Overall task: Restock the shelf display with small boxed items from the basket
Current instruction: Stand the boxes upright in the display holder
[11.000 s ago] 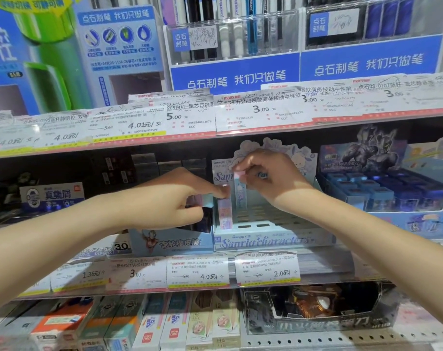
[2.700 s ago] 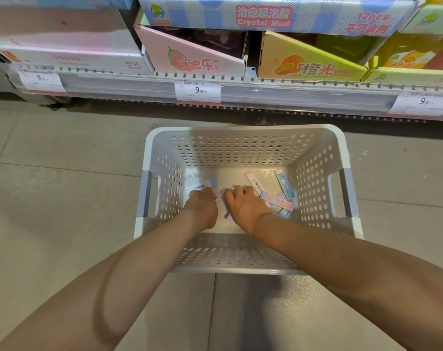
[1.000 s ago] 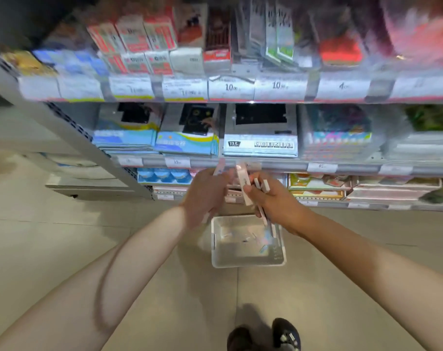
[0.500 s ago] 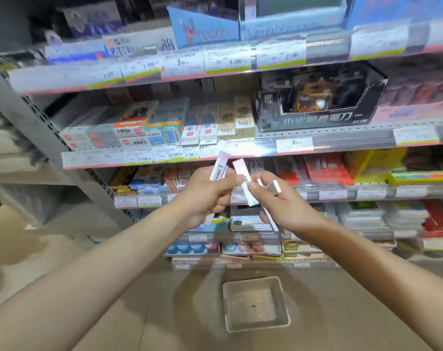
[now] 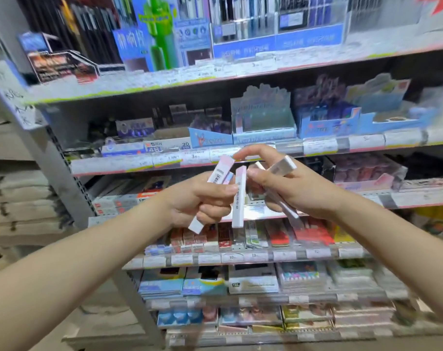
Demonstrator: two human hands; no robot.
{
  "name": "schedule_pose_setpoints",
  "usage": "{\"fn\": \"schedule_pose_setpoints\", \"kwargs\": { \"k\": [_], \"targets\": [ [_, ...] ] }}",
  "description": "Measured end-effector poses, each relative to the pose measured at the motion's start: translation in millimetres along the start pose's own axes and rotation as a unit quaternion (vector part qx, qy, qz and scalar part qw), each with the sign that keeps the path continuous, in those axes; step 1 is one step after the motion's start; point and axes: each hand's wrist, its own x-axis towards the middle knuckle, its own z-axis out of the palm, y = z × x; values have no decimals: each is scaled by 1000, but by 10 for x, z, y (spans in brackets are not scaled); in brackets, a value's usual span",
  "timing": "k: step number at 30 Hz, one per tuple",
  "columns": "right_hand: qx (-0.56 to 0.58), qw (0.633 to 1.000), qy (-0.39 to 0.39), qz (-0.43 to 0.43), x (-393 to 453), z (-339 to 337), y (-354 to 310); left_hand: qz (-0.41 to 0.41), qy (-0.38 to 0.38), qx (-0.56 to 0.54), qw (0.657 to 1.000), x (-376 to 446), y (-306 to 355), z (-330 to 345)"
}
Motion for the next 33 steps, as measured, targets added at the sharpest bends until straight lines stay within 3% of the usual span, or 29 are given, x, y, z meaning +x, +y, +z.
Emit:
{"fn": "schedule_pose_setpoints", "kwargs": {
  "k": [7, 10, 14, 17, 19, 21, 24, 27, 30, 33],
  "targets": [
    [-15, 999, 0, -47, 71, -58, -42, 5, -55, 16, 998, 98, 152, -15],
    [-30, 999, 6, -43, 163, -182, 24, -2, -40, 4, 999, 247, 193, -96],
    [-43, 998, 7, -34, 334, -516, 117, 10, 87, 37, 995, 562, 248, -213],
    [-65, 997, 37, -1, 469, -953, 220, 8, 197, 159, 967, 794, 328, -277],
    [-138, 988, 70, 18, 590, -1295, 309, 31, 273, 310, 910, 937, 388, -401],
    [-211, 973, 95, 20, 734, -1578, 384, 56, 316, 511, 798, 1078, 467, -571],
    [-266, 956, 123, -7, 994, -1865, 490, 90, 307, 689, 650, 1267, 609, -782],
    [-304, 939, 150, -58, 1258, -2024, 578, 57, 307, 791, 527, 1386, 730, -902],
    [-369, 914, 148, -86, 1510, -2105, 676, 48, 307, 834, 457, 1470, 804, -1021],
    [-411, 899, 120, -97, 1736, -2104, 768, -10, 309, 847, 432, 1531, 905, -1150]
  ]
}}
